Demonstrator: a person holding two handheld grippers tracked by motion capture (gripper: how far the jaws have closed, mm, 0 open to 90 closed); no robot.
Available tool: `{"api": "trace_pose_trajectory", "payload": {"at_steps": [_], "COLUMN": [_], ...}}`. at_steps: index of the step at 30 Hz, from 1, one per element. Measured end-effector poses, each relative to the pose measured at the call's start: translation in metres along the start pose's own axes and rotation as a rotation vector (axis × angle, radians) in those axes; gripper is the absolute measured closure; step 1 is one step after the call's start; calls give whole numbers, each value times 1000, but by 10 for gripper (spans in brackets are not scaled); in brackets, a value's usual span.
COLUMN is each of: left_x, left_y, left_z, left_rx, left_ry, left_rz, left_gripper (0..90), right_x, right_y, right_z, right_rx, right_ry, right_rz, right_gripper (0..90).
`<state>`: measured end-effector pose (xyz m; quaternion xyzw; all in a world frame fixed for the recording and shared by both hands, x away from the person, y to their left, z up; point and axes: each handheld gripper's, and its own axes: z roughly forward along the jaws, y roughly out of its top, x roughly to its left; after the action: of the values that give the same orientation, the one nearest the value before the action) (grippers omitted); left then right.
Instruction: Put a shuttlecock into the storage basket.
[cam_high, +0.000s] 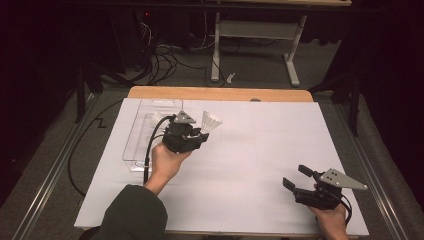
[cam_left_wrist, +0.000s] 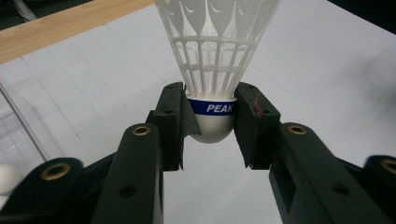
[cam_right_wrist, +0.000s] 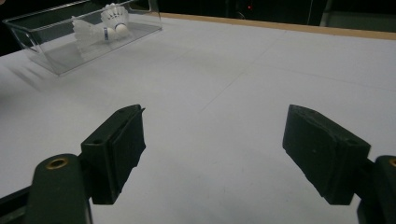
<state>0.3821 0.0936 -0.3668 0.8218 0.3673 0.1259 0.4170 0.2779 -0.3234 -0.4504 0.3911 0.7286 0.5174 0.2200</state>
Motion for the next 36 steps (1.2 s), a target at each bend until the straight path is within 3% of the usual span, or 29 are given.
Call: {"api": "trace_pose_trajectory", "payload": {"at_steps": [36], "left_x": [26], "left_y": [-6], "left_z": [-28], "left_rx": [-32], "left_ry": [55], "left_rz": [-54], "left_gripper": [654], "right_x": [0], "right_y": [0], "right_z": [1], "right_rx": [7], "right_ry": [0], "right_rz": [-3], "right_gripper": [214]}}
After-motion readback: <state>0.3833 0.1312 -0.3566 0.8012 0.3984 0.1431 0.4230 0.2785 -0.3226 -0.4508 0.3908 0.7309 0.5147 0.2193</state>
